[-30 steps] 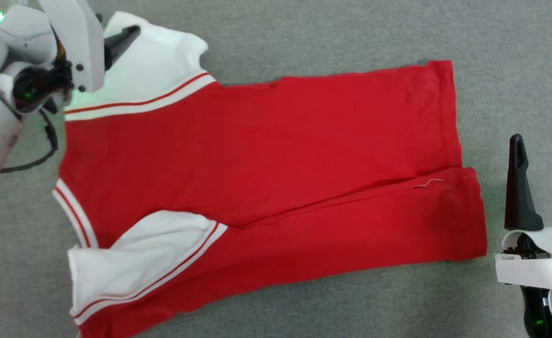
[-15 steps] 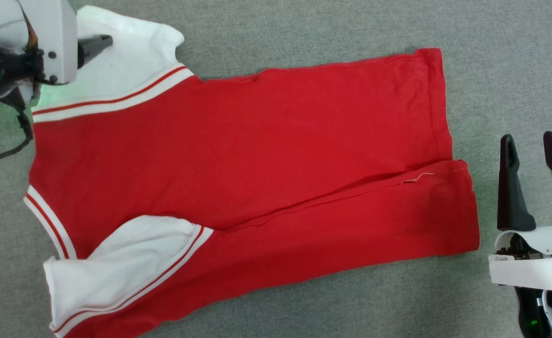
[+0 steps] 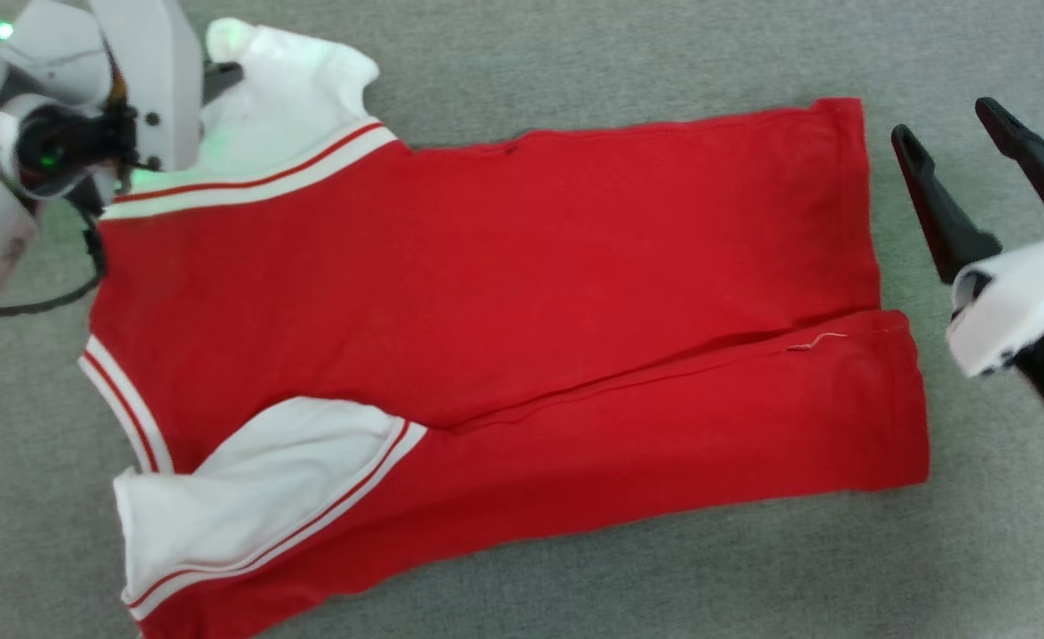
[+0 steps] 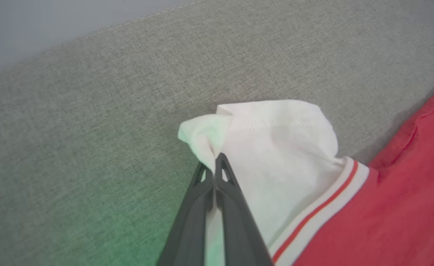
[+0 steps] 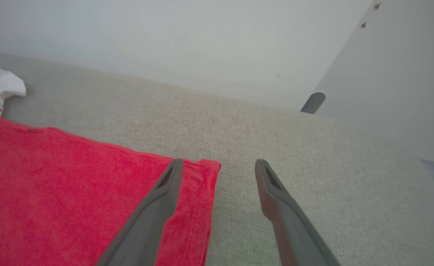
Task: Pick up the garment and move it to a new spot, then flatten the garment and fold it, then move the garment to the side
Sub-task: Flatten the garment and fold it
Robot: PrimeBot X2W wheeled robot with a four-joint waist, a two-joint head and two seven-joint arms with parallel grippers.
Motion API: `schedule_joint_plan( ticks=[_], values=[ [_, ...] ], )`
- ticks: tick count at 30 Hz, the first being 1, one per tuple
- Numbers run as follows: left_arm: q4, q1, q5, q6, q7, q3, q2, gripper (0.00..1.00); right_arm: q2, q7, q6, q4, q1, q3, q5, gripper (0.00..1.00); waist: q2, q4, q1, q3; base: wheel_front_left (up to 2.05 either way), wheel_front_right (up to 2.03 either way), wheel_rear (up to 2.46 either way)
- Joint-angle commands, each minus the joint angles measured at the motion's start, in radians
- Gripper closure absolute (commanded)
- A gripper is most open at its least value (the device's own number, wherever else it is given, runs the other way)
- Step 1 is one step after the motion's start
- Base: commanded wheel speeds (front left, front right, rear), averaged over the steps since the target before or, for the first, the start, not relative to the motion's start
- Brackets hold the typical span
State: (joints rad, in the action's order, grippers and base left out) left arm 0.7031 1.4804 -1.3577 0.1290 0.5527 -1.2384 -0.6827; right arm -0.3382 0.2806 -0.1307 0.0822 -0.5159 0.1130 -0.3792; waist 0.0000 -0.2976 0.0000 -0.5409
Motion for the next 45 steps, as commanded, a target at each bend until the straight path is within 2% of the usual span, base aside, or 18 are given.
schedule_joint_plan(
  ticks=[1, 4, 8, 13, 18, 20, 21, 22, 23, 32, 37, 39, 41, 45],
  values=[
    [-0.009, 0.001, -0.007, 0.002, -0.009, -0.004, 0.008, 1.0, -0.025, 0.084, 0.0, -0.048, -0.041, 0.016, -0.033, 0.0, 0.0, 0.02, 0.0, 0.001, 0.0, 0.0, 0.0],
    [-0.028, 0.002, -0.016, 0.002, -0.023, -0.009, 0.014, 1.0, -0.071, 0.242, 0.0, -0.13, -0.128, 0.048, -0.098, 0.0, 0.0, 0.038, 0.0, 0.0, 0.0, 0.0, 0.0],
    [-0.055, 0.002, -0.024, 0.002, -0.034, -0.016, 0.013, 1.0, -0.115, 0.387, 0.0, -0.23, -0.214, 0.088, -0.168, 0.0, 0.0, 0.058, 0.0, -0.006, 0.0, 0.0, 0.0],
    [-0.077, 0.012, -0.032, 0.002, -0.047, -0.023, 0.017, 1.0, -0.146, 0.486, 0.0, -0.319, -0.299, 0.163, -0.244, 0.0, 0.0, 0.079, 0.0, -0.014, 0.0, 0.0, 0.0],
    [-0.104, 0.015, -0.038, 0.002, -0.063, -0.028, 0.025, 1.0, -0.173, 0.512, 0.0, -0.373, -0.351, 0.237, -0.293, 0.0, 0.0, 0.095, 0.0, -0.014, 0.0, 0.0, 0.0],
    [-0.118, 0.01, -0.041, 0.002, -0.073, -0.031, 0.029, 1.0, -0.181, 0.498, 0.0, -0.39, -0.363, 0.254, -0.305, 0.43, 0.0, 0.101, 0.0, -0.01, 0.0, 0.0, 0.0],
    [-0.124, 0.005, -0.044, 0.002, -0.08, -0.032, 0.032, 1.0, -0.186, 0.486, 0.0, -0.399, -0.367, 0.261, -0.311, 0.53, 0.0, 0.105, 0.0, -0.006, 0.0, 0.0, 0.0],
    [-0.132, 0.001, -0.045, 0.002, -0.086, -0.032, 0.034, 1.0, -0.192, 0.472, 0.0, -0.41, -0.371, 0.266, -0.315, 0.69, 0.0, 0.109, 0.0, -0.003, 0.0, 0.0, 0.0],
    [-0.138, -0.003, -0.047, 0.002, -0.091, -0.033, 0.035, 1.0, -0.197, 0.46, 0.0, -0.42, -0.374, 0.271, -0.321, 1.0, 0.0, 0.114, 0.0, 0.0, 0.0, 0.0, 0.0],
    [-0.233, -0.038, -0.066, 0.002, -0.193, -0.037, 0.029, 1.0, -0.26, 0.337, 0.0, -0.448, -0.334, 0.291, -0.364, 1.0, 0.0, 0.172, 0.0, 0.051, 0.0, 0.0, 0.0],
    [-0.363, -0.085, -0.084, 0.002, -0.292, -0.038, -0.021, 1.0, -0.32, 0.29, 0.0, -0.39, -0.265, 0.309, -0.404, 1.0, 0.0, 0.211, 0.0, 0.098, 0.0, 0.0, 0.0],
    [-0.462, -0.128, -0.083, 0.002, -0.341, -0.039, -0.065, 1.0, -0.37, 0.276, 0.0, -0.327, -0.193, 0.311, -0.436, 1.0, 0.0, 0.24, 0.0, 0.125, 0.0, 0.0, 0.0],
    [-0.497, -0.145, -0.08, 0.002, -0.356, -0.04, -0.081, 1.0, -0.387, 0.274, 0.0, -0.303, -0.166, 0.304, -0.451, 1.0, 0.0, 0.249, 0.0, 0.134, 0.0, 0.0, 0.0],
    [-0.652, -0.221, -0.062, 0.002, -0.425, -0.041, -0.15, 1.0, -0.446, 0.275, 0.0, -0.212, -0.041, 0.257, -0.485, 1.0, 0.0, 0.28, 0.0, 0.163, 0.0, 0.0, 0.0]
  ],
)
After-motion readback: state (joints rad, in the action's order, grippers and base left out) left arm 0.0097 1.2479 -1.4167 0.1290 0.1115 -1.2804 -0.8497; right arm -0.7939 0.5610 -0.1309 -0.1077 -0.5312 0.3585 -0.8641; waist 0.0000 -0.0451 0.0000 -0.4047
